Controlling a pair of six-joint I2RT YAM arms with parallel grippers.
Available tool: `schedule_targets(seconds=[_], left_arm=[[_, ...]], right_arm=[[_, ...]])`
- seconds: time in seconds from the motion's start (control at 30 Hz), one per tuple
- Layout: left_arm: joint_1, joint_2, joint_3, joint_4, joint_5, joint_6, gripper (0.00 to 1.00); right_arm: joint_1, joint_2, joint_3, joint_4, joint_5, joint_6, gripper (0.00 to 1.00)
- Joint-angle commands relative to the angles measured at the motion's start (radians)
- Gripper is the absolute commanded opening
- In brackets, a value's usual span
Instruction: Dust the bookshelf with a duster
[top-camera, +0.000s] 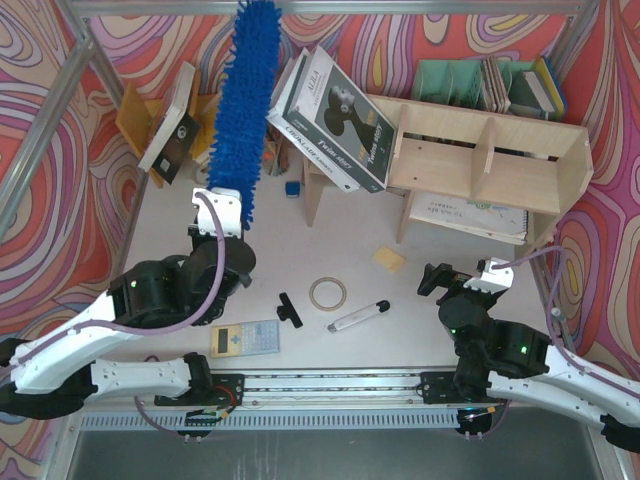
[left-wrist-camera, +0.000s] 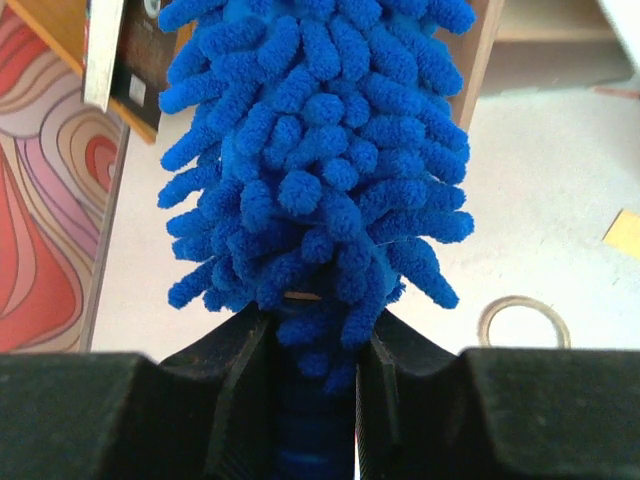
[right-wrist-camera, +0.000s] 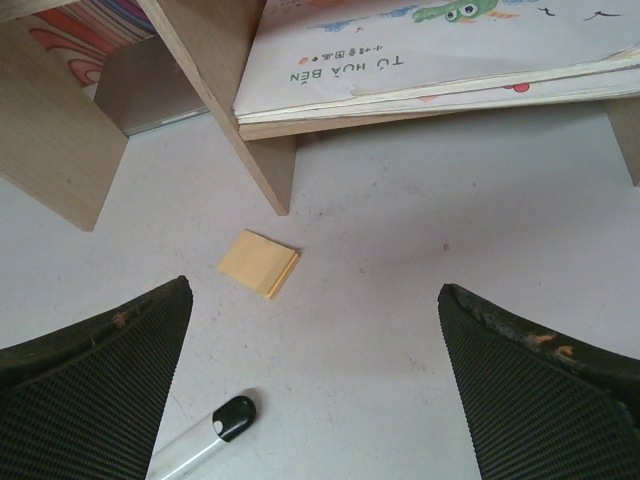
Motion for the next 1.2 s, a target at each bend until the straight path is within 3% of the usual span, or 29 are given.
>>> schedule_targets(seconds=[0.0,0.17,0.8,1.17], left_arm=[[0.076,0.002,0.02,-0.155,0.103,-0.14,0.0],[0.141,0.025,0.008,-0.177,0.206,-0.153,0.0],[0.199,0.082,-0.158,-0.043,0.482,-0.055,0.0],[0.22,0.286,-0.339,0.018,0.714,-0.16,0.0]], right_arm=[[0.005,0.006,-0.002,0.0,0.014,0.017,0.99],[0.007,0.0,-0.001,-0.001,0.014,0.018,0.99],[0.006,-0.005,-0.001,-0.007,0.013,0.028,0.99],[0.006,-0.003,-0.002,-0.007,0.013,0.027,0.99]])
